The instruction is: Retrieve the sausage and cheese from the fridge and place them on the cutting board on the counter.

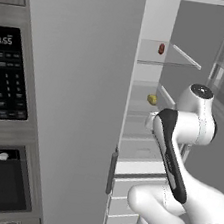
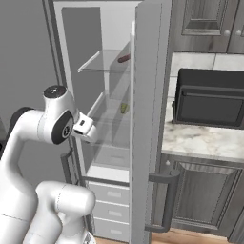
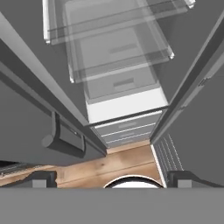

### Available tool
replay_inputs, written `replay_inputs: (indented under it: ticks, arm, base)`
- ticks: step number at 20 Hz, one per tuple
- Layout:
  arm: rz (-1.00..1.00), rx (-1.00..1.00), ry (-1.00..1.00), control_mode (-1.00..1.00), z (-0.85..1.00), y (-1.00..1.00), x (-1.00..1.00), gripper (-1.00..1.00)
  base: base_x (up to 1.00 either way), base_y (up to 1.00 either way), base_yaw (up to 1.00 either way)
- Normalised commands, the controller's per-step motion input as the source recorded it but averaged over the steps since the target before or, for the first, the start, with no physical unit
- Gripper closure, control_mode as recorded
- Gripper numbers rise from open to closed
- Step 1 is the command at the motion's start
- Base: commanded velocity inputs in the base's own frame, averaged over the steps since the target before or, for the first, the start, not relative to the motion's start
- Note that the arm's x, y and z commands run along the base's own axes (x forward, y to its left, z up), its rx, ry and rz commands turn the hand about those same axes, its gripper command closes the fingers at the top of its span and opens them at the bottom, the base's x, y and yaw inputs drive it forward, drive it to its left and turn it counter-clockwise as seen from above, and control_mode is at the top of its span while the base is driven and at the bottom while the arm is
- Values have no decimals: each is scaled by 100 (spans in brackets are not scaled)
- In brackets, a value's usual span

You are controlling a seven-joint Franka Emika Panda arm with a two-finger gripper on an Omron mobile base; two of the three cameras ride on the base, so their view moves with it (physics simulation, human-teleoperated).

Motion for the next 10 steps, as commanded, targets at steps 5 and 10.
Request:
replay_inputs:
  ticks: [5, 10]
  arm:
    - [0, 0, -13, -100, 40, -19, 15, -100]
    - [1, 0, -7, -100, 3, -21, 64, -100]
  base:
    - [0, 0, 0]
    - [0, 0, 0]
